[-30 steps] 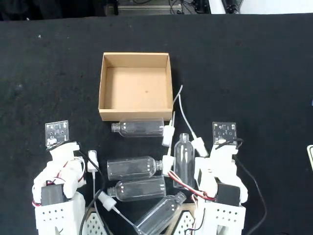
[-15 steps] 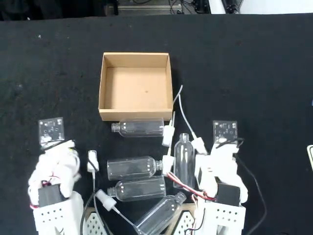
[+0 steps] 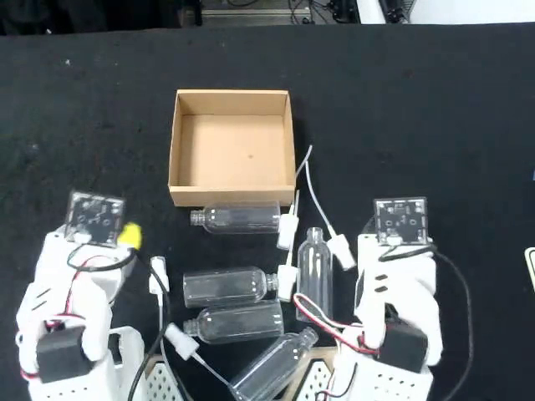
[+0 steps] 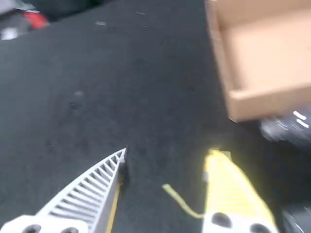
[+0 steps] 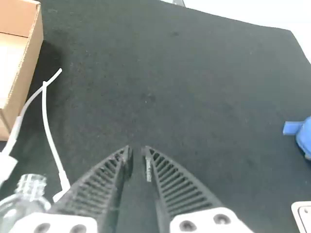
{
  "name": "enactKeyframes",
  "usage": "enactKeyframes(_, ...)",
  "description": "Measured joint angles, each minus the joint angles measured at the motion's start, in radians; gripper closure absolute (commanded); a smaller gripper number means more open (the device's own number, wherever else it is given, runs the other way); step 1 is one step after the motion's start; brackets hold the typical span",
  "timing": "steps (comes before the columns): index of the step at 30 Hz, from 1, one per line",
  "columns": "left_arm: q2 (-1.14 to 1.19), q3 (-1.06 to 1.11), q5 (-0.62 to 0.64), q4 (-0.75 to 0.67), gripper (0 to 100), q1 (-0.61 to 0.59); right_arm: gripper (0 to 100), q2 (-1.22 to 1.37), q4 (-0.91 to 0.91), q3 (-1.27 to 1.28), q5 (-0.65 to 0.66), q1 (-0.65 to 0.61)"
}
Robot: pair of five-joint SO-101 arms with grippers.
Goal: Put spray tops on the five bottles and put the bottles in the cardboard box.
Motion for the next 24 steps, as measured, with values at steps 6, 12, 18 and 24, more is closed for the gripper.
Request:
enactKeyframes(6,0.417,-0.256,-0.157,0.226,75,0.247,98.2,0.0,0.115,-0.025,-0.008,-0.075)
enactKeyframes(12,0.812,-0.437,-0.176,0.269,75,0.497,98.2,0.0,0.115,0.054,0.012,-0.063)
enactKeyframes(18,1.083,-0.491,-0.176,0.238,75,0.713,98.2,0.0,0.143,0.14,0.109,0.026)
enactKeyframes(24,1.258,-0.486,-0.176,0.032,75,0.804,98.2,0.0,0.143,0.23,0.121,0.055)
